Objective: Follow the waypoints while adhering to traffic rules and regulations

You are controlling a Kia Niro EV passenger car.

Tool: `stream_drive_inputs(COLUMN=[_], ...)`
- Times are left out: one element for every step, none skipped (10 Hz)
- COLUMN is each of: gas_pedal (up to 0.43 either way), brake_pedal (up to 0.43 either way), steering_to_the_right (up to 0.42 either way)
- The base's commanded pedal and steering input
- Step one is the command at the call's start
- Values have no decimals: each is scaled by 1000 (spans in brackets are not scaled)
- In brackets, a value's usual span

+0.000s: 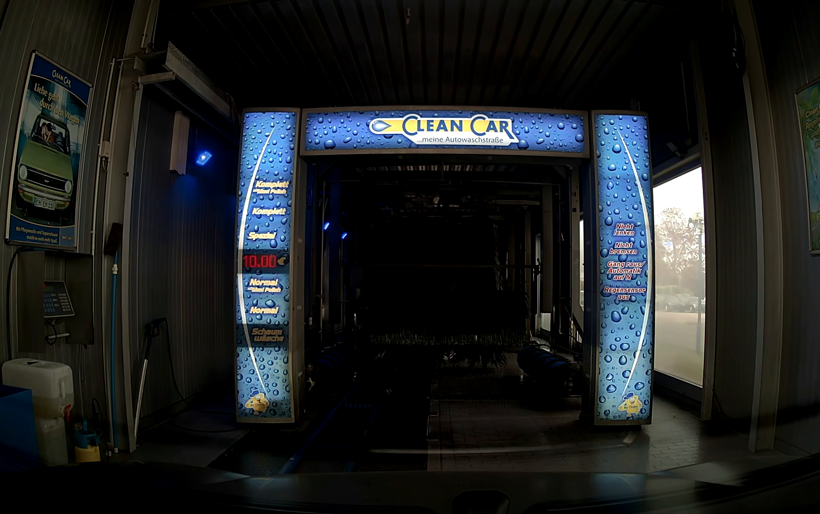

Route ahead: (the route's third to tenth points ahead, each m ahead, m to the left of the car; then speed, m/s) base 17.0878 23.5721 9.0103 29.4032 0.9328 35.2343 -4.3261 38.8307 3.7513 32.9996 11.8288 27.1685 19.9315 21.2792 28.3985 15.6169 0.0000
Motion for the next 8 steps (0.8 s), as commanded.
stream_drive_inputs(gas_pedal=[0, 0, 0, 0, 0, 0, 0, 0], brake_pedal=[0, 0, 0, 0, 0, 0, 0, 6], steering_to_the_right=[-14, -14, -14, -14, -14, -15, -15, -15])
